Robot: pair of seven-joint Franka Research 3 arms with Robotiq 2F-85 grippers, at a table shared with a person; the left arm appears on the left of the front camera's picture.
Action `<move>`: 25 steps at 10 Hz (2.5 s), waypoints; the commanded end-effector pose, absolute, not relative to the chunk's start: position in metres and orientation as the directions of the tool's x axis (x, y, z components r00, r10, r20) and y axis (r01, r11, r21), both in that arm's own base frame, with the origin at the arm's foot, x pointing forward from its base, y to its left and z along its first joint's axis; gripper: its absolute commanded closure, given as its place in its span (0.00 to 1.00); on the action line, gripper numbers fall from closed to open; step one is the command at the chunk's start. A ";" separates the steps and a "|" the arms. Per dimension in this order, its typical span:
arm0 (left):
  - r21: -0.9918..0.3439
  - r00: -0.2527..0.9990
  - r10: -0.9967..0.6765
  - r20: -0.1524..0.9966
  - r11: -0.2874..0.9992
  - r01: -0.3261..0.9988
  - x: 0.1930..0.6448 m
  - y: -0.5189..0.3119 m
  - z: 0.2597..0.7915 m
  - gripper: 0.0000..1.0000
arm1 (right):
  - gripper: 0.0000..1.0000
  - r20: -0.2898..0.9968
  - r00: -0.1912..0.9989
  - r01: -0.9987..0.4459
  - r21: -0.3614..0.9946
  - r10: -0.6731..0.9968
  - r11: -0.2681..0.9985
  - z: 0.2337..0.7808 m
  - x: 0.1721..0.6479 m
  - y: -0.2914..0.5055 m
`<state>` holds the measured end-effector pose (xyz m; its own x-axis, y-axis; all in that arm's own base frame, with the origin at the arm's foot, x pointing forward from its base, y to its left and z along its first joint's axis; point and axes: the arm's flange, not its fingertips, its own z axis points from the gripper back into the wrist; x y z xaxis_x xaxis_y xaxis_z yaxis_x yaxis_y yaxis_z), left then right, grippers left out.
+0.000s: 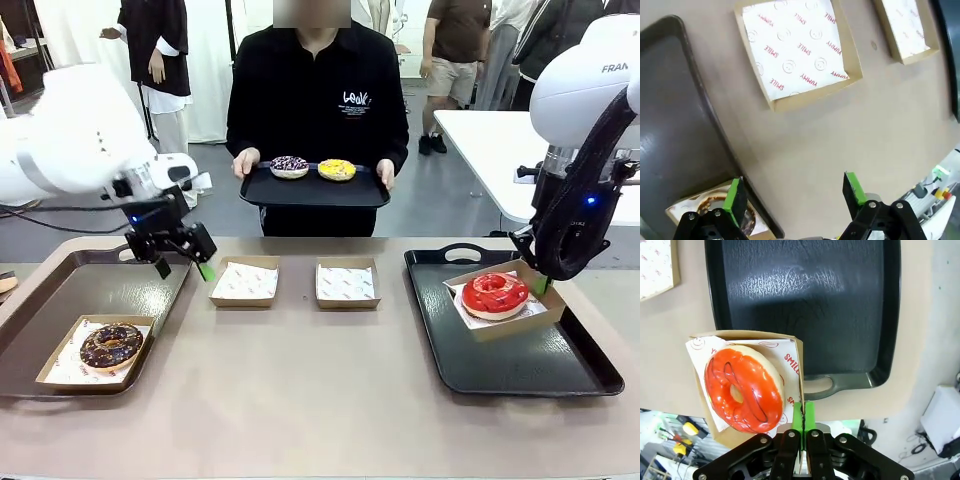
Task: Individually package the donuts and arrange them on the tray.
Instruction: Place the picked Paper togo box on the Handle tray while simultaneously picking up another Paper togo box from the table with the other hand.
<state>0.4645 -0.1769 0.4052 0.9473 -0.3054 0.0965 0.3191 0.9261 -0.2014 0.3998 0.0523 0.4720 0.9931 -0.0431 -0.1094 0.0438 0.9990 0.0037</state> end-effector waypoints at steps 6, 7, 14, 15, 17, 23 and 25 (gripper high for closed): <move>-0.180 0.944 -0.300 0.137 0.930 0.321 0.468 -0.195 0.393 0.00 | 0.99 -0.109 0.993 0.039 -0.007 -0.040 0.999 0.474 0.399 0.051; -0.180 0.944 -0.300 0.137 0.930 0.321 0.468 -0.195 0.393 0.00 | 0.99 -0.109 0.993 0.039 -0.007 -0.040 0.999 0.474 0.399 0.051; -0.193 0.953 -0.271 0.135 0.936 0.293 0.473 -0.194 0.398 0.00 | 0.99 -0.108 0.994 0.012 0.007 -0.011 1.000 0.465 0.391 0.055; -0.214 0.969 -0.218 0.116 0.947 0.239 0.478 -0.195 0.407 0.00 | 0.99 -0.078 0.997 0.015 0.007 -0.014 1.000 0.462 0.386 0.055; -0.231 0.990 -0.124 0.061 0.964 0.135 0.486 -0.193 0.424 0.00 | 0.99 -0.047 0.999 0.018 -0.007 -0.018 1.000 0.458 0.384 0.055; -0.172 0.998 -0.001 -0.063 0.985 -0.010 0.528 -0.205 0.413 0.00 | 0.99 -0.008 0.999 0.044 -0.050 -0.044 0.998 0.429 0.383 0.060; -0.145 0.995 0.032 -0.092 0.988 -0.045 0.546 -0.212 0.406 0.00 | 0.99 0.003 0.999 0.034 -0.043 -0.034 0.998 0.421 0.384 0.057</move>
